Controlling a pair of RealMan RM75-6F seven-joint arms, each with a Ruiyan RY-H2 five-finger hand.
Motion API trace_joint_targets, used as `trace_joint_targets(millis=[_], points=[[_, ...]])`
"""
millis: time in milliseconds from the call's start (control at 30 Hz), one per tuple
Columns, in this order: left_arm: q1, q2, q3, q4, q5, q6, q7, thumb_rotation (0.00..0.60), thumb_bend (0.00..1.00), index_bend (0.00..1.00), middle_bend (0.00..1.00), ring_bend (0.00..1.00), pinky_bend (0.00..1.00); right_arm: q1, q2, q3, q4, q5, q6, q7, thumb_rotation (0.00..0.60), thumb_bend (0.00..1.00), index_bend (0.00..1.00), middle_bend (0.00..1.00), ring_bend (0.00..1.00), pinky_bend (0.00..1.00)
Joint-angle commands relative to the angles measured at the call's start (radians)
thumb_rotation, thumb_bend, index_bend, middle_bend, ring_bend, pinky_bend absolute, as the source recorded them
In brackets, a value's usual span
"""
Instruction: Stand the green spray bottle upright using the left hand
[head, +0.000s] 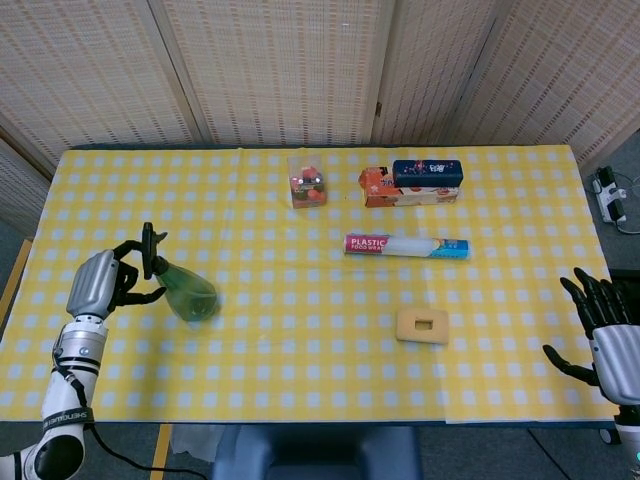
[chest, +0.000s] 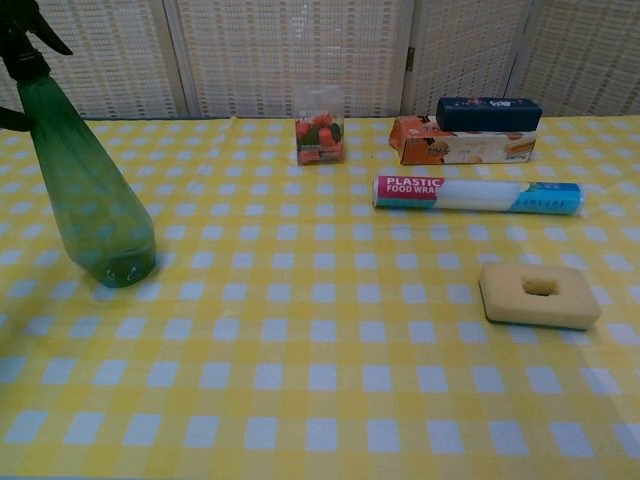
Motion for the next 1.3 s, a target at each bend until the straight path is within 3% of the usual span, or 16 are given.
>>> trace_joint_targets(millis=[33, 133, 233, 400, 467, 500, 533, 567, 633, 700, 800, 933, 1000, 1100, 1300], points=[[0.006, 0.012, 0.004, -0.004, -0.007, -0.008, -0.005, 0.518, 0.18, 0.4, 1.0, 1.0, 1.0, 0.0, 0.0, 0.0, 0.0, 0.0, 0.001, 0.0, 0.6, 0.26, 0.0, 0.0, 0.0, 0.0], [0.019, 0.031, 0.015, -0.008, -0.006, -0.019, -0.02, 0.479, 0.17, 0.39, 1.0, 1.0, 1.0, 0.0, 0.0, 0.0, 0.0, 0.0, 0.0, -0.001, 0.6, 0.26, 0.0, 0.0, 0.0, 0.0], [0.044, 0.043, 0.031, -0.003, 0.029, -0.006, -0.042, 0.48, 0.17, 0.38, 1.0, 1.0, 1.0, -0.001, 0.0, -0.002, -0.001, -0.005, 0.001, -0.003, 0.6, 0.26, 0.0, 0.0, 0.0, 0.0], [0.13, 0.05, 0.069, 0.059, 0.206, 0.086, -0.136, 0.591, 0.17, 0.33, 1.0, 1.0, 0.99, -0.005, 0.001, -0.003, -0.001, -0.008, 0.01, -0.002, 0.6, 0.26, 0.0, 0.0, 0.0, 0.0], [0.184, 0.077, 0.119, 0.094, 0.342, 0.097, -0.213, 0.6, 0.17, 0.32, 0.96, 0.93, 0.85, -0.004, 0.0, -0.003, 0.0, -0.009, 0.01, -0.004, 0.6, 0.26, 0.0, 0.0, 0.0, 0.0], [0.209, 0.092, 0.145, 0.116, 0.401, 0.102, -0.248, 0.6, 0.17, 0.31, 0.88, 0.82, 0.71, -0.003, -0.001, -0.003, 0.0, -0.009, 0.008, -0.007, 0.6, 0.26, 0.0, 0.0, 0.0, 0.0], [0.235, 0.105, 0.17, 0.141, 0.45, 0.113, -0.277, 0.6, 0.17, 0.3, 0.72, 0.64, 0.55, -0.002, -0.003, -0.003, 0.0, -0.011, 0.007, -0.009, 0.6, 0.26, 0.0, 0.0, 0.0, 0.0], [0.268, 0.116, 0.2, 0.177, 0.513, 0.135, -0.315, 0.6, 0.17, 0.28, 0.62, 0.53, 0.46, -0.001, -0.006, -0.004, 0.0, -0.014, 0.006, -0.014, 0.6, 0.26, 0.0, 0.0, 0.0, 0.0], [0.32, 0.11, 0.236, 0.244, 0.607, 0.195, -0.384, 0.6, 0.17, 0.21, 0.35, 0.23, 0.18, 0.0, -0.012, -0.006, 0.001, -0.024, 0.01, -0.025, 0.6, 0.26, 0.0, 0.0, 0.0, 0.0], [0.377, 0.066, 0.268, 0.349, 0.707, 0.291, -0.445, 0.6, 0.17, 0.18, 0.22, 0.09, 0.02, -0.001, -0.021, -0.007, 0.004, -0.032, 0.015, -0.044, 0.6, 0.26, 0.0, 0.0, 0.0, 0.0], [0.442, -0.011, 0.317, 0.488, 0.803, 0.386, -0.484, 0.6, 0.17, 0.15, 0.15, 0.01, 0.0, -0.001, -0.034, -0.01, 0.005, -0.043, 0.02, -0.07, 0.6, 0.26, 0.0, 0.0, 0.0, 0.0], [0.494, -0.07, 0.384, 0.586, 0.856, 0.397, -0.455, 0.6, 0.15, 0.1, 0.06, 0.0, 0.0, -0.003, -0.048, -0.013, 0.003, -0.052, 0.024, -0.106, 0.6, 0.26, 0.0, 0.0, 0.0, 0.0], [0.492, -0.047, 0.425, 0.56, 0.884, 0.348, -0.404, 0.6, 0.14, 0.08, 0.02, 0.0, 0.0, -0.003, -0.054, -0.011, 0.003, -0.053, 0.028, -0.123, 0.6, 0.26, 0.0, 0.0, 0.0, 0.0], [0.495, -0.027, 0.44, 0.517, 0.89, 0.32, -0.365, 0.6, 0.13, 0.05, 0.0, 0.0, 0.0, -0.002, -0.059, -0.008, -0.002, -0.052, 0.03, -0.135, 0.6, 0.26, 0.0, 0.0, 0.0, 0.0], [0.496, -0.014, 0.426, 0.506, 0.89, 0.305, -0.402, 0.6, 0.12, 0.03, 0.0, 0.0, 0.0, 0.007, -0.066, -0.003, 0.003, -0.039, 0.013, -0.148, 0.6, 0.26, 0.0, 0.0, 0.0, 0.0]])
